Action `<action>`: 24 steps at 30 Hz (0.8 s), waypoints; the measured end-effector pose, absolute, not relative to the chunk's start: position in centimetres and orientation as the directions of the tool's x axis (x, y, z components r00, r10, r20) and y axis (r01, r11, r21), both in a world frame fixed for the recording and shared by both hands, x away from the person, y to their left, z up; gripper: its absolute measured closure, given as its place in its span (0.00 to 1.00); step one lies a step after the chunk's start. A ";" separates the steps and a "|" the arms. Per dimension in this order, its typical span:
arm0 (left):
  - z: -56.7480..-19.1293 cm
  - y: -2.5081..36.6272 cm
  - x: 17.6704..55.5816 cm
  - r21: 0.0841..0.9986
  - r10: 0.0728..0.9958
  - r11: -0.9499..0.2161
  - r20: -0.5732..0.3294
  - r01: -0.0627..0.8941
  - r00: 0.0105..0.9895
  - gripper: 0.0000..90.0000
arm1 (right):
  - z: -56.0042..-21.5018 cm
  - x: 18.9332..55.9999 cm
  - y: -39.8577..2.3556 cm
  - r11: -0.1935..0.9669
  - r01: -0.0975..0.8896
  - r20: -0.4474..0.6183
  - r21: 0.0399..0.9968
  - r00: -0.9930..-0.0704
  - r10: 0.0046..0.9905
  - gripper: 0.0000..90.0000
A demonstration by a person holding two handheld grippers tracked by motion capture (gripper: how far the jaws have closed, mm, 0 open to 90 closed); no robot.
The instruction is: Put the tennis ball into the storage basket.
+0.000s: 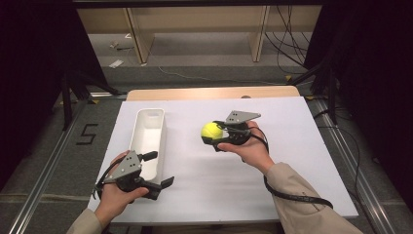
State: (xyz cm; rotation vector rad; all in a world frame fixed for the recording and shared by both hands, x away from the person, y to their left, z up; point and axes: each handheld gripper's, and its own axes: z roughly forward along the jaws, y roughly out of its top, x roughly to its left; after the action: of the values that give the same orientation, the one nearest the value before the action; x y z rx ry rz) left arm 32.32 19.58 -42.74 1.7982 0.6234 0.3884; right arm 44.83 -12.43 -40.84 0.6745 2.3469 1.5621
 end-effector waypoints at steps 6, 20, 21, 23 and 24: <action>-42.7 19.6 32.3 0.950 0.592 -0.219 -0.052 0.222 0.804 0.00 | -40.8 44.9 -12.1 0.321 0.237 0.051 0.917 -0.867 0.496 0.29; -42.7 19.6 32.3 0.950 0.591 -0.223 -0.047 0.219 0.805 0.00 | -40.5 45.1 -11.5 0.317 0.233 0.050 0.919 -0.869 0.492 0.29; -42.7 19.6 32.3 0.950 0.591 -0.223 -0.047 0.219 0.805 0.00 | -40.5 45.1 -11.5 0.319 0.232 0.049 0.919 -0.870 0.491 0.29; -42.7 19.6 32.3 0.950 0.592 -0.223 -0.046 0.219 0.805 0.00 | -40.5 45.1 -11.4 0.317 0.234 0.052 0.919 -0.869 0.491 0.29; -42.7 19.6 32.3 0.950 0.591 -0.223 -0.047 0.219 0.805 0.00 | -40.5 45.1 -11.3 0.317 0.232 0.051 0.919 -0.870 0.491 0.29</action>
State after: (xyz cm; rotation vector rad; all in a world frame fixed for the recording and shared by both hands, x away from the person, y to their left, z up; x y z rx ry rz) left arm 32.32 19.58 -42.74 1.7986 0.6236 0.3885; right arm 45.14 -11.32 -40.47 0.6583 2.3458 1.5759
